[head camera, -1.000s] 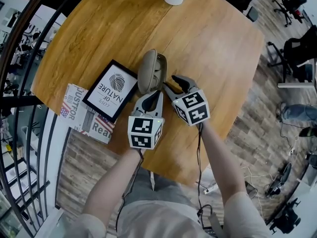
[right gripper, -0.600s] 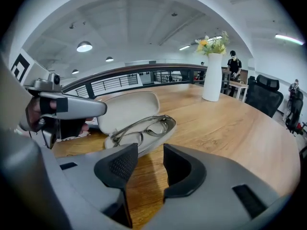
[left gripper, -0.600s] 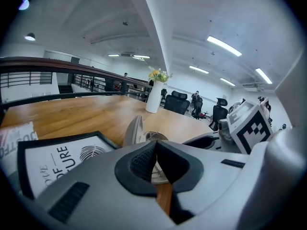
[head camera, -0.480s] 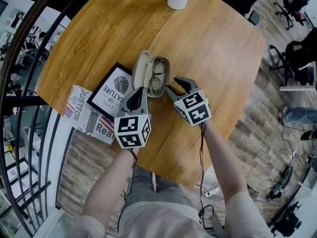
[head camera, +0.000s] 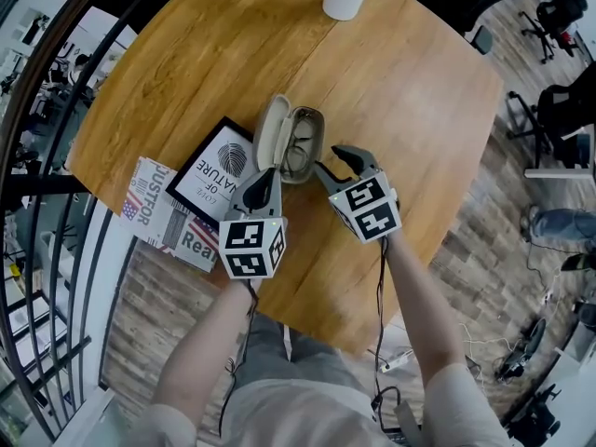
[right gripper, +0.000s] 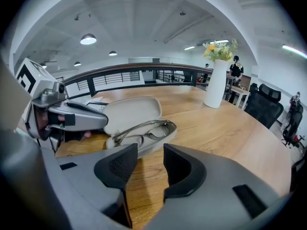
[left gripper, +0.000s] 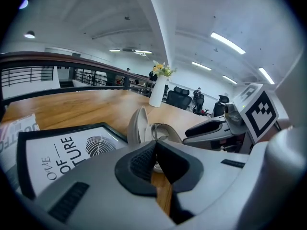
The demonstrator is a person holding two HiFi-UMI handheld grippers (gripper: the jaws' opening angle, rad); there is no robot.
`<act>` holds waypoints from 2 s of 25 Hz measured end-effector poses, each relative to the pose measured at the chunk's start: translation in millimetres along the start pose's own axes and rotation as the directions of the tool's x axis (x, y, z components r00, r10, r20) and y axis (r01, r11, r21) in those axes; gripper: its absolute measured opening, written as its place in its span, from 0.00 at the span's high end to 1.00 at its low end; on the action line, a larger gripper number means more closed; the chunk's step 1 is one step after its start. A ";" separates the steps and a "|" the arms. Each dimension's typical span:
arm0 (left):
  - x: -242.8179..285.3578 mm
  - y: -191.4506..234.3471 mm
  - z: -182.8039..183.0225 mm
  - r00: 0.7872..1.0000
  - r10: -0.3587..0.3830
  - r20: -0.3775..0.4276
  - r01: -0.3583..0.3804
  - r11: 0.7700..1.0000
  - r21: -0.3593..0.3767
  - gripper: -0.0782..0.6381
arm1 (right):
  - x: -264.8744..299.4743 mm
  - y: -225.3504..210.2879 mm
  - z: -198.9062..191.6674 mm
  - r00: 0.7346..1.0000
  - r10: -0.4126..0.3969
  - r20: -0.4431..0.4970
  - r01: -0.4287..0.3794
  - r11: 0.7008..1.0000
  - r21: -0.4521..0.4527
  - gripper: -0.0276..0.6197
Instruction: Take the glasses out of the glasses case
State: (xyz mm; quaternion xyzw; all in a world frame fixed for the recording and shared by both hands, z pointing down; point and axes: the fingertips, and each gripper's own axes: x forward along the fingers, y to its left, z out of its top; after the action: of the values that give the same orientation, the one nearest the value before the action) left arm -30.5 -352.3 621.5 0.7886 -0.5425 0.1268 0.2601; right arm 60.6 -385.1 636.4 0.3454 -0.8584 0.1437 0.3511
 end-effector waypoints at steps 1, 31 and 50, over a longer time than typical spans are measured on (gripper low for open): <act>0.3 -0.4 0.4 1.000 -0.002 0.000 0.002 1.000 0.001 0.87 | -2.1 -1.6 4.7 1.000 -0.006 0.014 0.006 1.000 0.007 0.66; 5.1 -7.5 6.9 0.998 -0.053 0.019 0.053 0.999 0.014 0.87 | 61.8 19.6 35.9 0.981 0.110 -0.158 -0.060 0.954 0.292 0.73; 6.2 -8.2 8.7 0.997 -0.072 0.016 0.072 0.997 -0.016 0.87 | 66.3 15.5 30.7 0.981 0.138 -0.138 -0.059 0.883 0.465 0.76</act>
State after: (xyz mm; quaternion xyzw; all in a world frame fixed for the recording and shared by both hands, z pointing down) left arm -21.3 -359.7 614.9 0.8064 -0.5167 0.1068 0.2671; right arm 0.3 -421.6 661.0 0.3612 -0.7839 0.3885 0.3226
